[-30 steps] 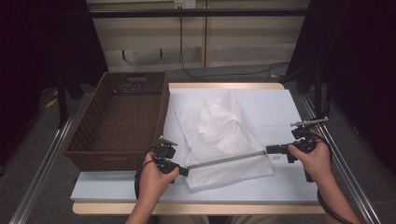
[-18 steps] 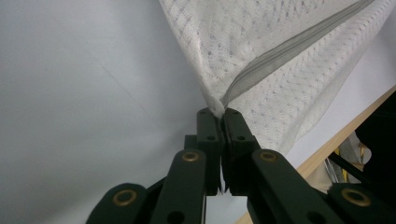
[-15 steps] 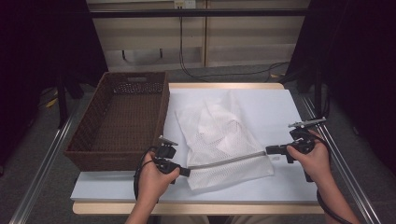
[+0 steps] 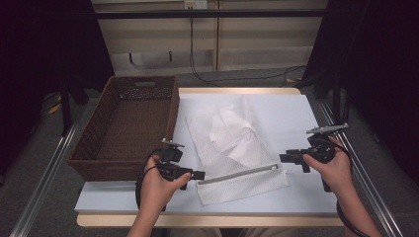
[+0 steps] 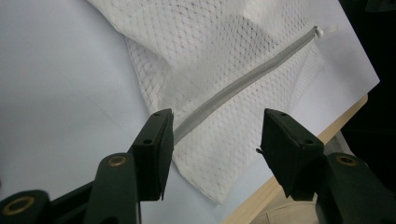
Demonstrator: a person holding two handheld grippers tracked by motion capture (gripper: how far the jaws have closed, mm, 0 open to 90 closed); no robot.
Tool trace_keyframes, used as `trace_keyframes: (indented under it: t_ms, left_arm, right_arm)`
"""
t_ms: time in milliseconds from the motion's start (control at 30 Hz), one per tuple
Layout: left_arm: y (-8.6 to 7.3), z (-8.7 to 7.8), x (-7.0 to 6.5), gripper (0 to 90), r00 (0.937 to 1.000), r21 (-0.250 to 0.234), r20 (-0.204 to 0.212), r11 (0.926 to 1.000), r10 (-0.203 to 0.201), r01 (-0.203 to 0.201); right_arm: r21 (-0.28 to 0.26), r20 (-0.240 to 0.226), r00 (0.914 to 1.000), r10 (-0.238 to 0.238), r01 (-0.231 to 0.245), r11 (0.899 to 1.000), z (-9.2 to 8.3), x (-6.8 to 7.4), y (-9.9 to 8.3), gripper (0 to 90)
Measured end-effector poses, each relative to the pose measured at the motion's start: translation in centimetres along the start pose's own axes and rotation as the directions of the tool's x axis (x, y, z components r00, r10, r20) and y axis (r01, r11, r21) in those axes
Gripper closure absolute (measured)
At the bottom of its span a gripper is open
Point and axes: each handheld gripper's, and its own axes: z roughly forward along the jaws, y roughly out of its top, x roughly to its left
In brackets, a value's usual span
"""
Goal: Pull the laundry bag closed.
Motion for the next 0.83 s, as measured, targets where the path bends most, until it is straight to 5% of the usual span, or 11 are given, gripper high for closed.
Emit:
trace_keyframes:
  t_ms: [300,467,833]
  left_arm:
    - [0.6,1.0,0.1,16.6,0.9963,-0.038,-0.006,0.9956,0.086,-0.086]
    - [1.0,1.1,0.1,13.8,0.9947,-0.037,0.005,0.9941,0.103,-0.102]
    - [1.7,1.4,-0.4,11.7,0.9902,-0.033,0.01,0.9897,0.14,-0.139]
  right_arm:
    - [-0.043,0.068,0.9943,-0.082,0.085,0.995,-0.7,-0.6,-0.5,27.5]
    - [-0.056,0.086,0.9907,-0.105,0.11,0.992,-1.3,-1.0,-0.9,21.5]
    - [-0.029,0.089,0.9925,-0.085,0.087,0.996,-2.0,-1.8,-2.2,16.7]
